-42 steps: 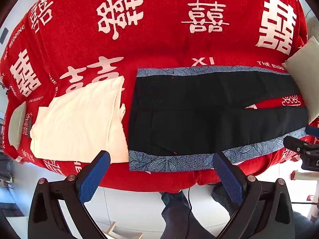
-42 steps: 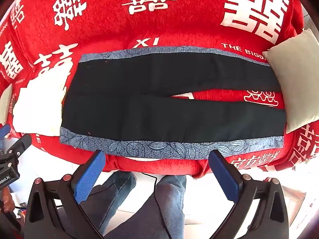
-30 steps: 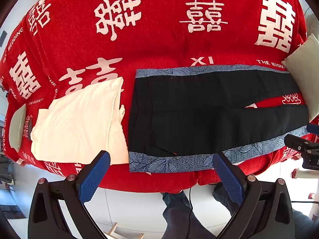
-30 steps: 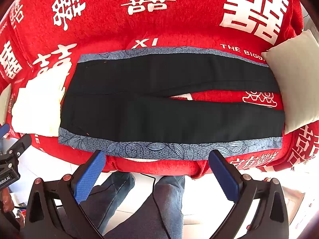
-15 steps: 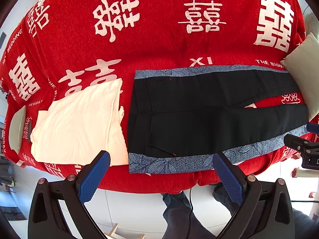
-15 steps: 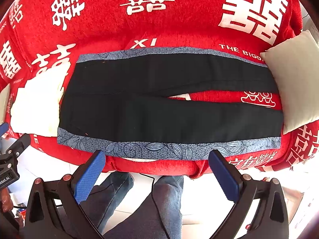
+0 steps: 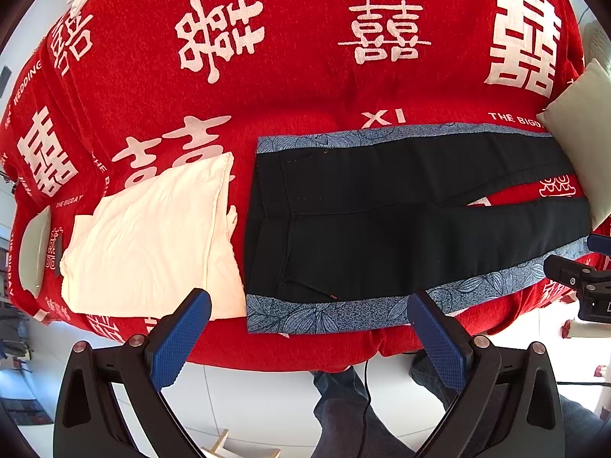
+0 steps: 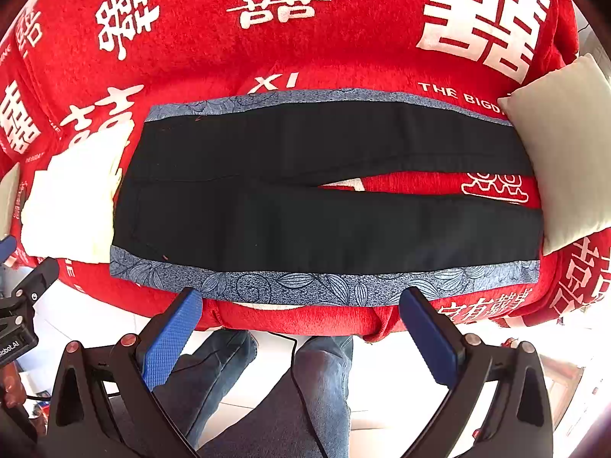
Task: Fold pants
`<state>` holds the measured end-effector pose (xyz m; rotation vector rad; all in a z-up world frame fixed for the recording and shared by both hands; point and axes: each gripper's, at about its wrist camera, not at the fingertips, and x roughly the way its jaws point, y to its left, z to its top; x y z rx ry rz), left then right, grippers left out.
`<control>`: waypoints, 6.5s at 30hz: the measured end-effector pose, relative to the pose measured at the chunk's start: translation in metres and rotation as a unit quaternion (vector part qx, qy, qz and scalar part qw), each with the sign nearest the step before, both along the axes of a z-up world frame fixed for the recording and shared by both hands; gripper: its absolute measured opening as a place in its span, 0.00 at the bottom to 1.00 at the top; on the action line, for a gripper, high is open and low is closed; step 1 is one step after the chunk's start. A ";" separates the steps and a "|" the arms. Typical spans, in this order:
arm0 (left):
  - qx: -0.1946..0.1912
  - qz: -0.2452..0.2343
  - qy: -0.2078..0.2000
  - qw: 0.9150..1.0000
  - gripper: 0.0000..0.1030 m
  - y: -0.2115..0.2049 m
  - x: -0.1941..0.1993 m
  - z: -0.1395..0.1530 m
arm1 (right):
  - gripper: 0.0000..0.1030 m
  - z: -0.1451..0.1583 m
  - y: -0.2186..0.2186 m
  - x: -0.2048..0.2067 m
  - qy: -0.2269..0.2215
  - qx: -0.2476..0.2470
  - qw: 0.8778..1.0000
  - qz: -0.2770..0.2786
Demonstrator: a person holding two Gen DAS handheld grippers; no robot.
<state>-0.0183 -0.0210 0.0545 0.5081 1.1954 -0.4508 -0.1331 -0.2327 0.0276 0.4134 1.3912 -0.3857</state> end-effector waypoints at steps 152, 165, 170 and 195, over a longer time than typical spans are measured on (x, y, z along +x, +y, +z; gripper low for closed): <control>-0.032 0.142 0.054 0.988 0.81 -0.152 0.228 -0.214 | 0.35 -0.193 -0.213 0.192 -0.120 0.220 0.968 -0.011; -0.066 0.007 0.137 0.988 0.81 -0.243 0.101 -0.200 | 0.47 -0.170 -0.223 0.024 -0.094 0.201 0.968 -0.119; -0.076 -0.032 0.155 0.985 0.81 -0.265 0.060 -0.200 | 0.47 -0.162 -0.215 -0.040 -0.089 0.179 0.962 -0.187; -0.047 -0.130 0.188 0.972 0.81 -0.268 -0.067 -0.196 | 0.48 -0.204 -0.201 -0.240 -0.094 0.141 0.937 -0.305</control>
